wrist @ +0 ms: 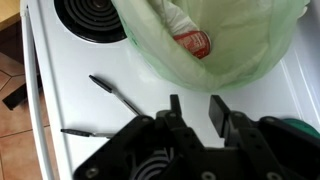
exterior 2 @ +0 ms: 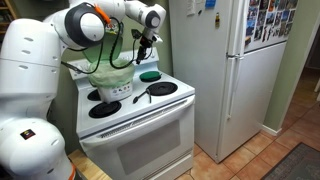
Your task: Use the clipper to move the soda can from the stove into the waste bin
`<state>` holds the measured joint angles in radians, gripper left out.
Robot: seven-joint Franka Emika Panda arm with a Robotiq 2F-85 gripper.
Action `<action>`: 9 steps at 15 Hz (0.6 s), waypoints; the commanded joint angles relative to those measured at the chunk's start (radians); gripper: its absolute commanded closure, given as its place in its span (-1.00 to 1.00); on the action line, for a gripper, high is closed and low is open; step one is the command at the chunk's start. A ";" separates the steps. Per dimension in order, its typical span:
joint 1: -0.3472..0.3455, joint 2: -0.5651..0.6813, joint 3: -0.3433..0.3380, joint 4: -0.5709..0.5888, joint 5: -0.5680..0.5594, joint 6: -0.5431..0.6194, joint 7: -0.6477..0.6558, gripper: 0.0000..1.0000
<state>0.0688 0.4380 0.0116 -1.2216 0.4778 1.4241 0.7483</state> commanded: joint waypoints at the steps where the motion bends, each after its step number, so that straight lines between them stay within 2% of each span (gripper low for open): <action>1: -0.010 0.010 0.007 0.027 -0.007 -0.028 0.004 0.82; 2: -0.010 0.000 0.005 0.028 -0.021 -0.019 -0.014 0.01; 3: -0.010 -0.008 0.002 0.030 -0.034 -0.010 -0.028 0.09; 4: -0.009 -0.025 -0.001 0.031 -0.056 0.006 -0.060 0.09; 9: -0.005 -0.161 -0.015 -0.030 -0.163 0.094 -0.278 -0.62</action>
<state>0.0633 0.3788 0.0023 -1.1811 0.3697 1.4773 0.5817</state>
